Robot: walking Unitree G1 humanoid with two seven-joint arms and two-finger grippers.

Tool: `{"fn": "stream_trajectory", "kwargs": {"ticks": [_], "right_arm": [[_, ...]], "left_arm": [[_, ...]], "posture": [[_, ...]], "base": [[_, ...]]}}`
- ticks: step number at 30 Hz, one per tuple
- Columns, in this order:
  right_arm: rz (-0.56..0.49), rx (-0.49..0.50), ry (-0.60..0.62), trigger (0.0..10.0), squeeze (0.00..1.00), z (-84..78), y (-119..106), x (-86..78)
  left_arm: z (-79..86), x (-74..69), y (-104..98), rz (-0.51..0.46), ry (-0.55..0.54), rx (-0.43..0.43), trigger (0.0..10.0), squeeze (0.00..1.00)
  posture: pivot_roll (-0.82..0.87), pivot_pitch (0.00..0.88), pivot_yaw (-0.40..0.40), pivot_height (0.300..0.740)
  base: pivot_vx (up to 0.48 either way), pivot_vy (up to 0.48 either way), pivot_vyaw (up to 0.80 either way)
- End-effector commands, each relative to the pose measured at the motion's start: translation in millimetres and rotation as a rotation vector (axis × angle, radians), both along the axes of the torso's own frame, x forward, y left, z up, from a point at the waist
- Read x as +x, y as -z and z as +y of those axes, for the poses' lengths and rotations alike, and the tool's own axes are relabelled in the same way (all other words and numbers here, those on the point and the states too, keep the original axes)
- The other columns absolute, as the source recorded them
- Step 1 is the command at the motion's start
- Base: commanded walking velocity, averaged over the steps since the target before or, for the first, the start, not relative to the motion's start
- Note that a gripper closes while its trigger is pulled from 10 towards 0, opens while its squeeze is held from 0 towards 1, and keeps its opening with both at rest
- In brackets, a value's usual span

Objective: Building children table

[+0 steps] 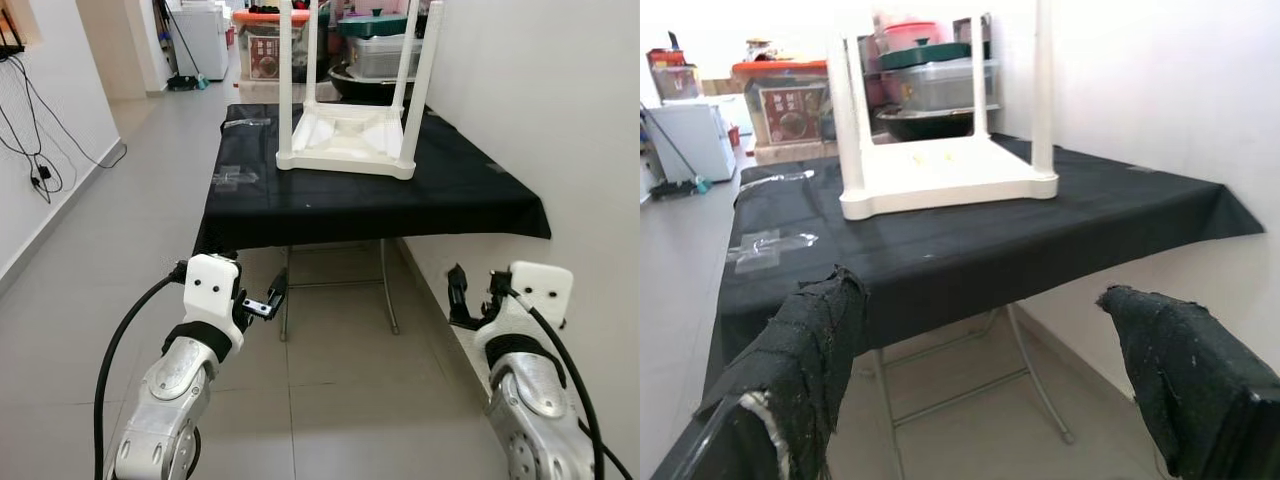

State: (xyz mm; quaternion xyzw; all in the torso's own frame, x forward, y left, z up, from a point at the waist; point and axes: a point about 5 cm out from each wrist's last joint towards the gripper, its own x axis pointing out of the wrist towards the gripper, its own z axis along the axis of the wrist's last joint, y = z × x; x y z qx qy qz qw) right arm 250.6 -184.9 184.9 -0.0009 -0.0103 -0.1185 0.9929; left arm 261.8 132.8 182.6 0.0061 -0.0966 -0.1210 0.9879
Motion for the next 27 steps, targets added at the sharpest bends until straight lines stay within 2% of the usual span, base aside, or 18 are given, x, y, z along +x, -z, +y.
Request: {"fn": "stream_trajectory", "kwargs": {"ticks": [1,18,21,27], "right_arm": [[0.006,0.011,-0.014,10.0,0.00,2.4,2.2,3.1],[0.004,0.041,-0.020,10.0,0.00,-2.1,2.5,7.6],[0.002,0.039,-0.023,10.0,0.00,-2.3,2.6,8.9],[-0.006,0.018,-0.033,10.0,0.00,-2.9,0.4,13.3]], "left_arm": [[4.6,0.3,-0.7,-0.005,-0.009,0.005,10.0,0.00],[-4.5,2.1,-2.1,-0.013,0.002,0.004,10.0,0.00],[-4.3,2.6,-1.7,-0.013,0.004,0.003,10.0,0.00],[-1.3,1.8,-1.2,-0.015,0.000,-0.003,10.0,0.00]], "posture": [[0.07,0.000,-0.062,0.740],[0.07,0.000,-0.062,0.740],[0.07,0.000,-0.065,0.740],[0.08,0.000,-0.076,0.740]], "base": [[0.368,0.000,0.00],[0.370,0.000,0.00],[0.371,0.000,-0.46],[0.371,0.000,0.00]]}}
